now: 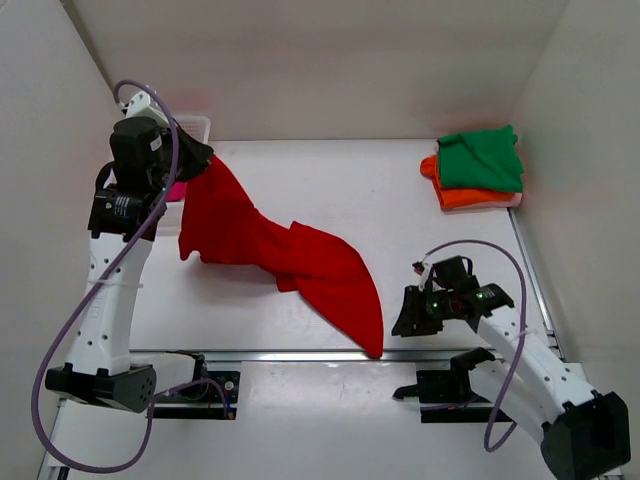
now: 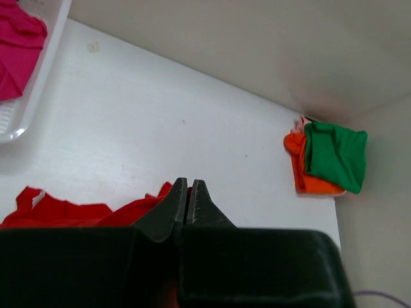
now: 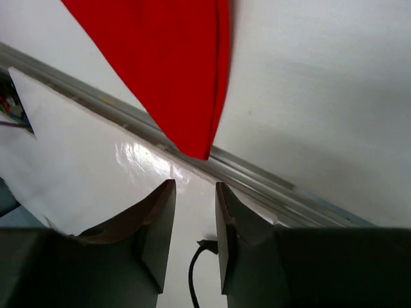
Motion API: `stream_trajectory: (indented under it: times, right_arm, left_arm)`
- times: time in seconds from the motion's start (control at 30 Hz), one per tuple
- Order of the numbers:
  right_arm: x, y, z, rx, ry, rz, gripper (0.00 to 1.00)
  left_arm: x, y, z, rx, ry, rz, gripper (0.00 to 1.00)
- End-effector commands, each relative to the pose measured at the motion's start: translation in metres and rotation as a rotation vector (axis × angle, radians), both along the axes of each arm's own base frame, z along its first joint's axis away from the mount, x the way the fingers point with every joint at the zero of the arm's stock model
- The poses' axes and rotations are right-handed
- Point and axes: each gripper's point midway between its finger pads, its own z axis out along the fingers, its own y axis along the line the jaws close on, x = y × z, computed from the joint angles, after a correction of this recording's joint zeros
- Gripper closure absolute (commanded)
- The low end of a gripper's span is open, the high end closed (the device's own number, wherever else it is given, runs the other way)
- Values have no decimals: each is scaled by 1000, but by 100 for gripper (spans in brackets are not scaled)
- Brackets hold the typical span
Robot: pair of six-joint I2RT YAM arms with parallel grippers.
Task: Fold and stack the t-shirts
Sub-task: Flatten out the tshirt
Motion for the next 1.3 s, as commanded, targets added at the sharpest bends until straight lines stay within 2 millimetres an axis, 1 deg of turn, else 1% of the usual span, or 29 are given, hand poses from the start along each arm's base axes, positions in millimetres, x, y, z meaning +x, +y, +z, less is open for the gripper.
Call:
stream_trajectory:
  times: [0.0, 0.03, 0.07, 0.1, 0.13, 0.17, 0.23, 0.27, 0.3, 0.33, 0.37, 0.43, 0.47, 0.5, 0.53, 0.57, 0.6, 0.63, 0.73, 0.77, 0.8, 0.83, 0.87, 0.9, 0.97, 1.1, 1.17, 1.2, 1.27]
  right_arm:
    - [56, 9, 32, 12, -171, 59, 69]
    - [79, 10, 38, -1, -221, 62, 67]
    - [92, 13, 41, -8, -242, 69, 65]
    - [118, 19, 47, -15, -302, 73, 64]
    - [145, 29, 65, 3, -395, 83, 64]
    - [158, 34, 56, 5, -374, 102, 64]
    - [206, 59, 76, 33, -483, 145, 62]
    - [228, 74, 78, 29, -513, 179, 61]
    - [241, 78, 57, -1, -474, 184, 60]
    - [257, 91, 71, 0, -531, 214, 59]
    - [271, 107, 63, -4, -537, 245, 58]
    - [292, 124, 36, -42, -516, 274, 57]
    - [307, 134, 48, -44, -557, 271, 53]
    - [311, 141, 30, -76, -542, 292, 51]
    - [318, 155, 26, -80, -559, 329, 50]
    - [326, 166, 35, -76, -587, 344, 50]
    - [329, 170, 17, -84, -547, 355, 49]
    - [331, 187, 11, -72, -548, 397, 49]
    - [339, 214, -2, -58, -531, 446, 48]
    - [342, 224, 4, -54, -548, 456, 48]
    - [349, 226, -1, -53, -549, 453, 46]
    - [340, 233, -16, -69, -532, 497, 46]
    - [346, 236, -15, -78, -550, 494, 46]
    - [342, 241, -23, -93, -544, 514, 42]
    - [339, 244, -32, -106, -518, 530, 41]
    - [321, 239, -56, -172, -449, 563, 44]
    - [314, 234, -61, -206, -430, 567, 47]
    - [310, 232, -65, -215, -417, 571, 51]
    - [306, 230, -73, -237, -398, 581, 93]
  left_arm:
    - [-27, 8, -5, 19, 31, 2, 100]
    - [-29, 15, -9, 33, 40, 29, 100]
    - [-31, 14, -14, 39, 55, 23, 100]
    - [-36, 16, -17, 47, 62, 31, 100]
    - [-39, 15, -24, 49, 81, 28, 100]
    - [-42, 16, -35, 50, 109, 26, 100]
    - [-48, 14, -54, 47, 150, 21, 100]
    - [-51, 13, -66, 46, 170, 15, 100]
    - [-57, 13, -79, 29, 198, 17, 100]
    - [-60, 13, -83, 23, 202, 18, 100]
    - [-66, 13, -89, 12, 204, 19, 100]
    - [-76, 11, -108, -3, 241, 25, 100]
    - [-85, 13, -110, -13, 249, 33, 100]
    - [-91, 12, -114, -16, 256, 26, 100]
    - [-96, 14, -121, -7, 271, 28, 100]
    - [-102, 14, -132, -6, 308, 25, 100]
    - [-109, 13, -136, 1, 326, 18, 100]
    - [-114, 12, -146, 1, 356, 5, 100]
    - [-128, 8, -171, -3, 416, -21, 100]
    - [-132, 7, -173, -4, 410, -30, 100]
    - [-137, 6, -181, -12, 423, -34, 100]
    - [-140, 3, -187, -20, 437, -48, 100]
    - [-141, 3, -186, -25, 425, -49, 100]
    - [-142, 4, -192, -24, 437, -45, 100]
    - [-142, 4, -188, -17, 429, -48, 100]
    - [-139, 8, -183, -7, 409, -32, 100]
    - [-139, 9, -184, -1, 413, -30, 100]
    - [-139, 8, -185, 0, 413, -33, 100]
    - [-140, 9, -185, 2, 409, -35, 100]
